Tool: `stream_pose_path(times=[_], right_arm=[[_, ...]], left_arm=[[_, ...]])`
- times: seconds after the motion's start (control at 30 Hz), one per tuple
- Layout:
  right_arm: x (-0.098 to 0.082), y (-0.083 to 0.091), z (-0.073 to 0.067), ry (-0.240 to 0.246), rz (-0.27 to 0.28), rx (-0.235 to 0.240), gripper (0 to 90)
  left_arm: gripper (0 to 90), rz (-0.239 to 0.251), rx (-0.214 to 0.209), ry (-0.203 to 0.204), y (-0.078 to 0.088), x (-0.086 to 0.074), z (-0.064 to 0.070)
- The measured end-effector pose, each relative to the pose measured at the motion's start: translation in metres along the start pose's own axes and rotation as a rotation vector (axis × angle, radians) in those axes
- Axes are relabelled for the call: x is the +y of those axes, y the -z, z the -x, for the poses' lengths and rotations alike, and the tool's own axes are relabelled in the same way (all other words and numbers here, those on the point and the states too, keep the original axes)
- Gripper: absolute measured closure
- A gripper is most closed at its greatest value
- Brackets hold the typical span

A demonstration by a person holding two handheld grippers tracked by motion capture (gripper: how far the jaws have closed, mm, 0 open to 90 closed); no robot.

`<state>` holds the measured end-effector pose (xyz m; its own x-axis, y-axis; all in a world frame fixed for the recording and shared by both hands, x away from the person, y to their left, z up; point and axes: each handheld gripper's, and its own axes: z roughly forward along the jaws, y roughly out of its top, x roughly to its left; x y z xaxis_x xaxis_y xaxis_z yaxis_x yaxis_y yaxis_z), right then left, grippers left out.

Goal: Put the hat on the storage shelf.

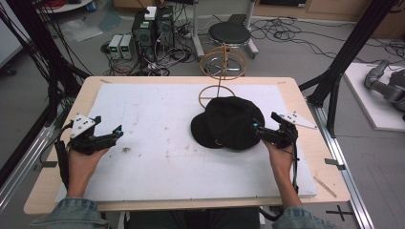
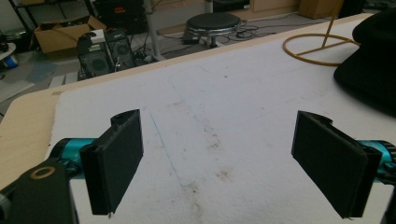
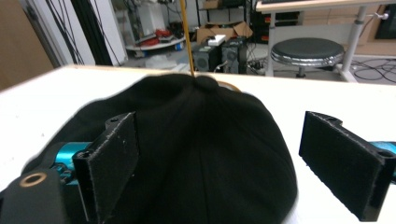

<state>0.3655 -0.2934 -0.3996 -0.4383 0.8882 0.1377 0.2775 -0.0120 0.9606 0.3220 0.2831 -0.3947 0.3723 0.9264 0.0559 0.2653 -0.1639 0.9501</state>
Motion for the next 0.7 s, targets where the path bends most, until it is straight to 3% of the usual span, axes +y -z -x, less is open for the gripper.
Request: stream_pose_path(times=[0.33, 0.5, 0.6, 0.7], right_arm=[[0.015, -0.038, -0.015, 0.02, -0.02, 0.007, 12.2], [0.014, -0.049, -0.017, 0.028, -0.012, -0.001, 12.2], [0.007, -0.06, -0.012, 0.002, -0.061, -0.009, 12.1], [0.005, -0.063, -0.01, -0.015, -0.068, -0.008, 12.2]], left_arm=[[17.1, 0.005, 0.0, -0.001, 0.001, 0.0, -0.001], [17.6, 0.01, -0.001, 0.001, 0.001, 0.0, -0.001], [17.9, 0.011, -0.002, -0.001, 0.001, 0.0, -0.002], [18.0, 0.015, -0.002, 0.004, 0.001, 0.0, -0.002]])
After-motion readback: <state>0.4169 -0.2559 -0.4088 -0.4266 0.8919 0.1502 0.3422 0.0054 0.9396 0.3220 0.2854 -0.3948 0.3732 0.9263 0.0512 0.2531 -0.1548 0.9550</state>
